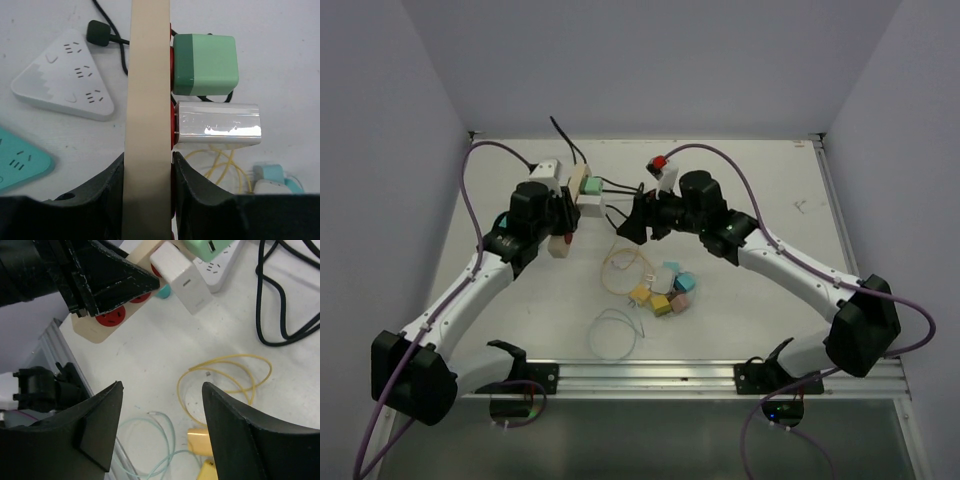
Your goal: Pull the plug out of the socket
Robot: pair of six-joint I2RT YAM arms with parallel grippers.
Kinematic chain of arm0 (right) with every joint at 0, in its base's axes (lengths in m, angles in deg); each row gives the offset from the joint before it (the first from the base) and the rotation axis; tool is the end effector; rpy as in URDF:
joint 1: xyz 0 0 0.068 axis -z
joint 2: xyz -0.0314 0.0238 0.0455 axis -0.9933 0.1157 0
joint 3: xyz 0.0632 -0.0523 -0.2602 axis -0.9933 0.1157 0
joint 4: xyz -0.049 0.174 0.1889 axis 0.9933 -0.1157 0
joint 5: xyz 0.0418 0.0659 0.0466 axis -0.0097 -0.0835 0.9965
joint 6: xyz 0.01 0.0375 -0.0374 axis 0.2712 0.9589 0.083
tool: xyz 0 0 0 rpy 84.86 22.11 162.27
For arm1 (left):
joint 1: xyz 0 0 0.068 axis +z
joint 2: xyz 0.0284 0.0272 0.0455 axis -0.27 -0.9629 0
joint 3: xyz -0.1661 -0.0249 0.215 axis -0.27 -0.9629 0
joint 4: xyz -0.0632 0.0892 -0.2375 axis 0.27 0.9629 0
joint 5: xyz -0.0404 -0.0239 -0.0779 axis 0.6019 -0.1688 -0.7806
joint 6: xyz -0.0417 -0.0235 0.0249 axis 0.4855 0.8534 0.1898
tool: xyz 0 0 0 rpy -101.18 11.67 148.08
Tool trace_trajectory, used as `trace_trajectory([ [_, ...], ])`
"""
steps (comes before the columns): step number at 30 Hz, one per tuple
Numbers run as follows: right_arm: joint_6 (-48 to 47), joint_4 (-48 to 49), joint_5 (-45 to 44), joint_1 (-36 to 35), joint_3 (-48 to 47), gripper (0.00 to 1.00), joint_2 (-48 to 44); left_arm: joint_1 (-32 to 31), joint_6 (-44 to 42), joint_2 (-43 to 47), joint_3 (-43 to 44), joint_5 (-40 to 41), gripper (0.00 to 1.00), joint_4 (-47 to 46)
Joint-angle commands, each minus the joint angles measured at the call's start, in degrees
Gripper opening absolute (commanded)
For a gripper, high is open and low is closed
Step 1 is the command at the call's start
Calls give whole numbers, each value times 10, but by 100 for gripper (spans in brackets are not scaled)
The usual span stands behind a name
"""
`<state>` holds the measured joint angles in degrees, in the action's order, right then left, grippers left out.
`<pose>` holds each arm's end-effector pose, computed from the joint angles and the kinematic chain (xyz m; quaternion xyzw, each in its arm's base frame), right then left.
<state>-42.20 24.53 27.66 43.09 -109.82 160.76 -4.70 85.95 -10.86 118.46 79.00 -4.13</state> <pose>0.2433 0.2210 0.3235 -0.1993 0.7967 0.4109 0.3959 0.2425 -0.0857 0.2903 -0.0372 0.8624 -0.1320 0.4873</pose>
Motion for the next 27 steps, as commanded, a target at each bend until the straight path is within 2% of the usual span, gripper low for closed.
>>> trace_trajectory([
  [1, -119, 18, -17, -16, -49, 70, 32, -1, -26, 22, 66, -97, 0, -35],
  [3, -150, 4, -19, -22, -73, 73, 51, -1, -37, 19, 84, -114, 0, -14],
  [17, -244, -45, -87, -45, -171, 77, 129, -1, -65, 28, 121, -168, 0, 38],
  [22, -266, -55, -76, -52, -189, 77, 149, -1, -63, 36, 119, -170, 0, 38],
  [27, -264, -58, -48, -57, -201, 70, 161, -1, -59, 39, 115, -178, 0, 31],
])
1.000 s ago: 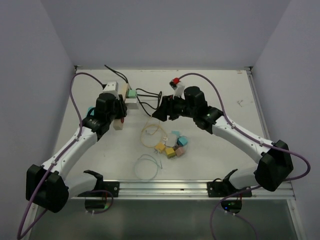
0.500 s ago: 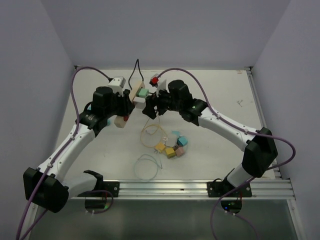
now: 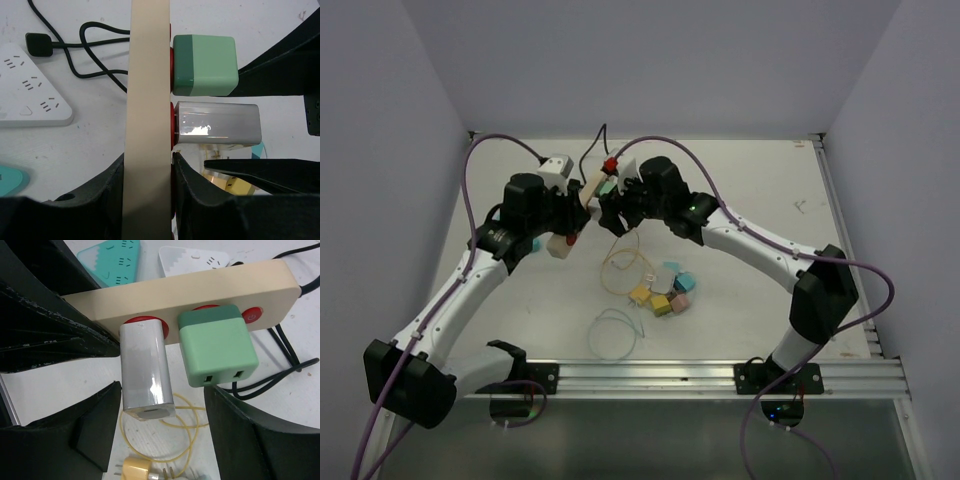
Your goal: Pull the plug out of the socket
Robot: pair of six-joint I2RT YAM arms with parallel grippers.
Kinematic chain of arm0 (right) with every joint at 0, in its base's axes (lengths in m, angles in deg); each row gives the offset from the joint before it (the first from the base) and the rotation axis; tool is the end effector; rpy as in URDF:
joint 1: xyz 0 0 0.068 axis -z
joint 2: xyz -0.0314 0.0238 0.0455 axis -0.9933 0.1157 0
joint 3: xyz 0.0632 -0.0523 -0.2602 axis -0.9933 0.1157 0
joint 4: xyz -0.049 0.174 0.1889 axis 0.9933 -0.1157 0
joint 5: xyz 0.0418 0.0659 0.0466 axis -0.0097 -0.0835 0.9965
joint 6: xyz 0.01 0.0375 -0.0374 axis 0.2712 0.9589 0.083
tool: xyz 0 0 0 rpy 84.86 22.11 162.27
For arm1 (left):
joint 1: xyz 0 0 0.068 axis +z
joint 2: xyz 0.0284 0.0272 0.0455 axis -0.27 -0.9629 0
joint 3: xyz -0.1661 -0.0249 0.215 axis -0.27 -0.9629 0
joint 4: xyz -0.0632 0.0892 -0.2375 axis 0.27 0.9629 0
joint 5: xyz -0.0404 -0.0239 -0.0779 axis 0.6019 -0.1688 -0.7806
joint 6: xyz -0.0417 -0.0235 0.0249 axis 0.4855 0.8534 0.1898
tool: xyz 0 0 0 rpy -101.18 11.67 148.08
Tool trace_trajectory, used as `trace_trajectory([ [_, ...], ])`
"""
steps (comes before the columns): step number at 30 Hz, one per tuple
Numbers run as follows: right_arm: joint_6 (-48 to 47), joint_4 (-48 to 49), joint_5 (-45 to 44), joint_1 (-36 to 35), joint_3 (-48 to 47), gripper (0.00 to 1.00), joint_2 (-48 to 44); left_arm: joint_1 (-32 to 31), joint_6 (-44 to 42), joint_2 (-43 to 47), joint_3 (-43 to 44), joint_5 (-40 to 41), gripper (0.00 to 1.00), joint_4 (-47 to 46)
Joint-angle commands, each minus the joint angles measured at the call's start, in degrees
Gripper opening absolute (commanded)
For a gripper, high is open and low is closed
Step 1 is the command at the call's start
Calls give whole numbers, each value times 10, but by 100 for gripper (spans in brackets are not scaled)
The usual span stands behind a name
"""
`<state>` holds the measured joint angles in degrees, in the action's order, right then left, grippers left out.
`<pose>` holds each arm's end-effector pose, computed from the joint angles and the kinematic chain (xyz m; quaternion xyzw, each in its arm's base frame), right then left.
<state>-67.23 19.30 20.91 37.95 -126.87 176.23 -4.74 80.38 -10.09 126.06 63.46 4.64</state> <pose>0.2742 0.2886 0.3259 -0.3762 0.7531 0.2849 0.4584 0.2343 -0.0931 0.3251 0.0730 0.8611 -0.2186 0.4531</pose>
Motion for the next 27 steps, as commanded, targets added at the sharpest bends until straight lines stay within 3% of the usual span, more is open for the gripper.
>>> trace_trajectory([
  [1, -12, -6, 28, -7, -35, 69, 11, -1, -4, 32, 37, -22, 0, -56],
  [6, -16, -15, 39, -13, -47, 59, 23, -1, -3, 33, 31, -23, 0, -62],
  [10, -19, -22, 46, -14, -51, 45, 24, -1, -4, 34, 24, -22, 0, -67],
  [13, -25, -27, 44, -14, -47, 27, 16, -1, -9, 34, 18, -11, 0, -68],
  [14, -27, -28, 42, -14, -44, 15, 9, -1, -12, 34, 17, -8, 0, -67],
  [17, -34, -36, 35, -14, -34, 0, -8, -1, -21, 33, 14, 12, 0, -64],
  [27, -81, -86, -8, -14, 40, 0, -69, 12, -44, 18, 5, 139, 0, -44],
])
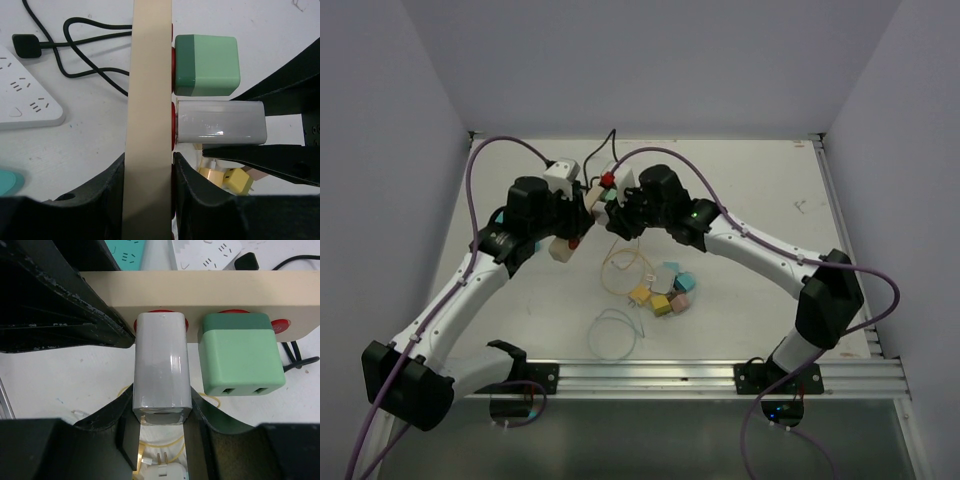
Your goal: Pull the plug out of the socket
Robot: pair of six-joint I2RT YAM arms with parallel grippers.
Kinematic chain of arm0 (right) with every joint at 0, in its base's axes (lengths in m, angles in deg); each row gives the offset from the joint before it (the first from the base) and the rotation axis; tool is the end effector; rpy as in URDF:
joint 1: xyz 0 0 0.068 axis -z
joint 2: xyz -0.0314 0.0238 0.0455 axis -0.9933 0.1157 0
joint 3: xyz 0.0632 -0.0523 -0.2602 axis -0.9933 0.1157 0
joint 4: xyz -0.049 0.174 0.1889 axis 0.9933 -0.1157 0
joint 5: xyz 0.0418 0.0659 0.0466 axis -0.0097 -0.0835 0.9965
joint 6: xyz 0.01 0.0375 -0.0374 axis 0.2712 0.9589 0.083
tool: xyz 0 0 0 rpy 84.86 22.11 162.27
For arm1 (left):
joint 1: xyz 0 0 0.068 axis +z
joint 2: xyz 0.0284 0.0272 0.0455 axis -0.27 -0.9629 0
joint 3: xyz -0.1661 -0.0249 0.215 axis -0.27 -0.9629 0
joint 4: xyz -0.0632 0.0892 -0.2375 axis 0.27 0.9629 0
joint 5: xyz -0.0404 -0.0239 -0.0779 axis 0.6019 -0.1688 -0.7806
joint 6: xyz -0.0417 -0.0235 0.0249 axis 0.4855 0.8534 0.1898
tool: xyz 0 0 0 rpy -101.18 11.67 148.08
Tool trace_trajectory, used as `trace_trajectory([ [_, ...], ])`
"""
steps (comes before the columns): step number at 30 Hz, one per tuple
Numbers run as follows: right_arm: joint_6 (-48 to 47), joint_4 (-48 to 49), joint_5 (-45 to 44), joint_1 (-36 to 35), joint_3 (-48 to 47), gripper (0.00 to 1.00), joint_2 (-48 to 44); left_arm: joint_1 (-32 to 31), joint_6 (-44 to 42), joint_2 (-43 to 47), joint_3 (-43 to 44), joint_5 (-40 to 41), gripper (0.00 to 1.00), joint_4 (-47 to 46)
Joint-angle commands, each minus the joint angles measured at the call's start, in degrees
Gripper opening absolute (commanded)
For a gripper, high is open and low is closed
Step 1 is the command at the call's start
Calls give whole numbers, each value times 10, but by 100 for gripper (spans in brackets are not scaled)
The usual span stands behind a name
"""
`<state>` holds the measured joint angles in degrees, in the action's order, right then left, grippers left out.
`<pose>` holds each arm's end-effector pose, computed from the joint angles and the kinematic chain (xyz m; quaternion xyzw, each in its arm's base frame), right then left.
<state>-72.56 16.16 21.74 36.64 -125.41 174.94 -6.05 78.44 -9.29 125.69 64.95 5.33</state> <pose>0.2611 0.2887 0.3202 -0.4265 0.7425 0.2671 0.4421 0.2291 -0.0962 0.3248 0.0909 0.8611 -0.2050 0.4563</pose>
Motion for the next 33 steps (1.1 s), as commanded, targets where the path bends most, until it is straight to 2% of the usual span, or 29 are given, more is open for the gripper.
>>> trace_trajectory([
  [1, -34, -59, -26, 0, 33, 0, -69, 35, -22, 7, 7, 132, 0, -50],
  [5, -34, -70, -35, 0, 71, 0, -97, 61, -4, -1, 6, 173, 0, -48],
  [11, -16, -80, -47, 0, 111, 0, -153, 62, 27, -17, 11, 243, 0, -31],
  [18, 7, -65, -47, 0, 152, 0, -193, 62, 80, -41, 27, 248, 0, -16],
  [25, 44, -71, -11, 0, 184, 0, -193, 62, 75, -39, 33, 214, 0, -32],
  [30, 104, -69, 59, 0, 215, 0, -149, 62, 56, -14, 4, 143, 0, -84],
  [33, 163, -34, 90, 0, 235, 0, -118, 62, 47, 0, -13, 101, 0, -109],
])
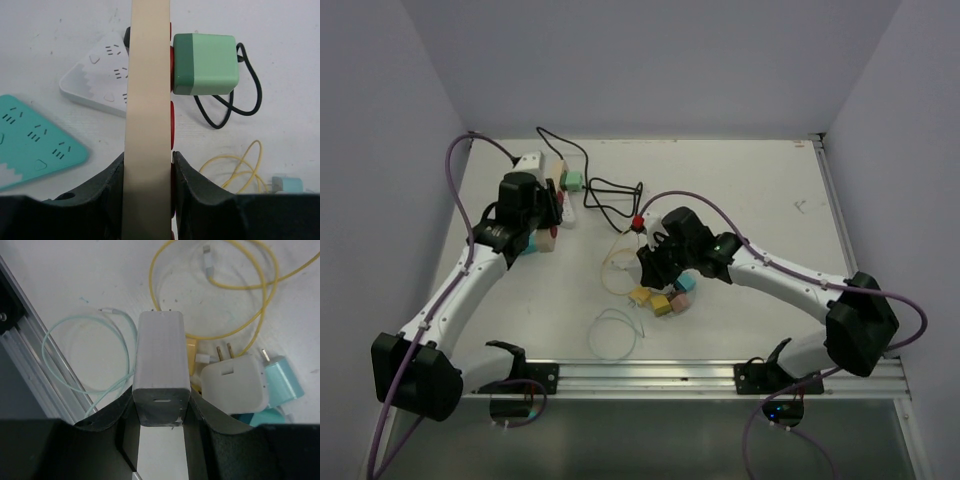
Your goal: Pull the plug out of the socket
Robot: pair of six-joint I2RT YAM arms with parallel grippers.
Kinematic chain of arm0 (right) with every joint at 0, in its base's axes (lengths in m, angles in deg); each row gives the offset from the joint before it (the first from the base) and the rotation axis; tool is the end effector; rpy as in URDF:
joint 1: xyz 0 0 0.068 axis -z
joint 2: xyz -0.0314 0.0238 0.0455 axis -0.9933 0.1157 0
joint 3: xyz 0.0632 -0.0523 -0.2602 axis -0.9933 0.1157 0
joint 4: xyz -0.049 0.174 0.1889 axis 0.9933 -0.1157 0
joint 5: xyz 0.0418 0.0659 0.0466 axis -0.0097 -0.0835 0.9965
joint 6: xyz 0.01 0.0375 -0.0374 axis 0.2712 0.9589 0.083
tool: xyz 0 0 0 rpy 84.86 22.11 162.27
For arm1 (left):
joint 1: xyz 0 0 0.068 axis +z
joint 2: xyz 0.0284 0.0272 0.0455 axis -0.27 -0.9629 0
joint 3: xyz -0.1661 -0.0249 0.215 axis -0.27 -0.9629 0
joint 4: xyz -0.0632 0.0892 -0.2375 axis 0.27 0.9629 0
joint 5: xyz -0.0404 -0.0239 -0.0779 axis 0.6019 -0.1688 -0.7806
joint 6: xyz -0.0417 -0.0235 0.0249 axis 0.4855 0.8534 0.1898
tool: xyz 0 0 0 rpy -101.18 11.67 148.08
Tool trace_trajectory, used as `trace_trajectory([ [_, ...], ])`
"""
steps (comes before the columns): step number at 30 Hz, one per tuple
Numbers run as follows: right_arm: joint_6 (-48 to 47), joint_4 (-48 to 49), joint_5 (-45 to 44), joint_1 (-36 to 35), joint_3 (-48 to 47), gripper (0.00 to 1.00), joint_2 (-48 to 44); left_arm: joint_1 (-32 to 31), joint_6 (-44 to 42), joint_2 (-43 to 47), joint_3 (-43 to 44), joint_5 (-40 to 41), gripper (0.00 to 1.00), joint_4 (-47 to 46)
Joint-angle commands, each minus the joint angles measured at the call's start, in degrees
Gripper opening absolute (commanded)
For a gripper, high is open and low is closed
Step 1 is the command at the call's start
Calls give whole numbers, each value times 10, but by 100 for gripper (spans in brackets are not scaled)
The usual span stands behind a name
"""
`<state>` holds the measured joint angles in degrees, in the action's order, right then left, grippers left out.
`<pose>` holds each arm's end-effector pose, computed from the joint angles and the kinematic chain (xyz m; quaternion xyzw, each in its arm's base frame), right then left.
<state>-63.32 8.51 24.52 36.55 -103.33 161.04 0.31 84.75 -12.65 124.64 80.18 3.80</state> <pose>0.2012 0.2282 0.2580 -0.3837 0.8306 0.2757 0.2947 0.2531 -0.0645 0.3073 -0.0698 0.8751 -0.0876 0.4708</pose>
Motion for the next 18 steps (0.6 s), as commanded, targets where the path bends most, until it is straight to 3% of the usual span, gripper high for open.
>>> trace_trajectory([
  [1, 80, 50, 67, 1, 18, 0, 30, -1, -18, 40, -10, -61, 0, -98],
  [5, 112, 60, 81, 4, 18, 9, 78, -1, -25, 55, -28, -110, 0, -128],
  [8, 130, 60, 88, 12, 15, 22, 114, -1, -28, 61, -35, -133, 0, -135],
  [13, 145, 39, 68, 35, 16, 60, 101, -2, -32, 77, -46, -154, 0, -138],
  [18, 101, -25, 31, 38, -34, 73, 59, -2, -38, 87, -56, -183, 0, -141],
])
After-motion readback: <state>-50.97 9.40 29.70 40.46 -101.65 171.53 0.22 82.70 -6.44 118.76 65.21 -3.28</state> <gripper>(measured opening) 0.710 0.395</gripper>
